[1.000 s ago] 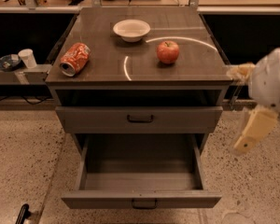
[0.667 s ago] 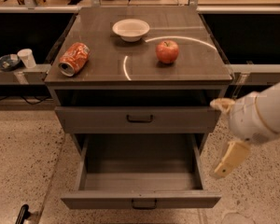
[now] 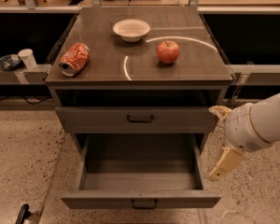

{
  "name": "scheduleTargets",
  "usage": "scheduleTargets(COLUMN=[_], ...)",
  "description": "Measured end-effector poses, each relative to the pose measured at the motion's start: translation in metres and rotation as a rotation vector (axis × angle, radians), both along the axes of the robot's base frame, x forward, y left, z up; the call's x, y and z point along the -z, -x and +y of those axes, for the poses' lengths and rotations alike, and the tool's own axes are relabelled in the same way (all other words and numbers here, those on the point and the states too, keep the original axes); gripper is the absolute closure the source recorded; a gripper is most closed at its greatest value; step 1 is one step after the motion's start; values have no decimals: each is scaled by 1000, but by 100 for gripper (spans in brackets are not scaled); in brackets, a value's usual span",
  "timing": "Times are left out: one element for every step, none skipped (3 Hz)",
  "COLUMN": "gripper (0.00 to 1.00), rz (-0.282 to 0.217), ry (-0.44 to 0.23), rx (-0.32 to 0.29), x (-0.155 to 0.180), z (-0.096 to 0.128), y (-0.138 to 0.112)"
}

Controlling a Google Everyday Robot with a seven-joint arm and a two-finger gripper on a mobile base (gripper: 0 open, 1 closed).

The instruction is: Close middle drawer

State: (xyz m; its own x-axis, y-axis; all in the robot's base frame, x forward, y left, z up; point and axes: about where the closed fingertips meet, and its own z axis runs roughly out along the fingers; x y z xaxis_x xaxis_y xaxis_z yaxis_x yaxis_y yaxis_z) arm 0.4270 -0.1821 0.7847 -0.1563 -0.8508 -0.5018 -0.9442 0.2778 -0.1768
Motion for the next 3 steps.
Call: scheduleTargets(gripper=[0, 0, 0], rz=[47, 91, 107], ry=[35, 73, 22], rx=[-12, -18, -26], x=[29, 95, 169], z=[4, -1, -1], y=[-13, -23, -19])
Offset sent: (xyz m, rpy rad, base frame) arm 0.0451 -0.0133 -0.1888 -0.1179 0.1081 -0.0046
